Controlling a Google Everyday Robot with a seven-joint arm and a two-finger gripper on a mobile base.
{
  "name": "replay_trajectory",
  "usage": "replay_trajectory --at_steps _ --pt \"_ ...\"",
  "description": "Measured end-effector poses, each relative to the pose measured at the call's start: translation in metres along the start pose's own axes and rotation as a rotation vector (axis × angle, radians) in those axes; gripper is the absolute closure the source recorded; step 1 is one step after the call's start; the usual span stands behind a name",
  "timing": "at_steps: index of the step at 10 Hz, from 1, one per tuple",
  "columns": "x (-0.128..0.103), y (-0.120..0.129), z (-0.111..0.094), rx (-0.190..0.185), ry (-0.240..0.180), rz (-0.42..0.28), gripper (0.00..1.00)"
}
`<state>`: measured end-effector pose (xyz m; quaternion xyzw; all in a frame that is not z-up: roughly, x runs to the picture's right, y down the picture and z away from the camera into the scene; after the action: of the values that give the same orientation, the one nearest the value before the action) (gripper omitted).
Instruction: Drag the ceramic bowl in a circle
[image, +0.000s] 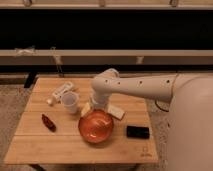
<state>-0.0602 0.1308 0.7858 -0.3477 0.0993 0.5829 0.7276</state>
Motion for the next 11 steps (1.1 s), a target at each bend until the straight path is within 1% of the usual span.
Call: replay_trajectory --at_steps 7,9,11 --pt "0.0 0.0 0.0 0.002 0.0 0.0 0.2" --pt "0.001 -0.004 -0.004 0.025 -0.016 0.023 0.2" --pt "0.009 -0.017 -0.013 0.063 -0.033 0.064 0.2"
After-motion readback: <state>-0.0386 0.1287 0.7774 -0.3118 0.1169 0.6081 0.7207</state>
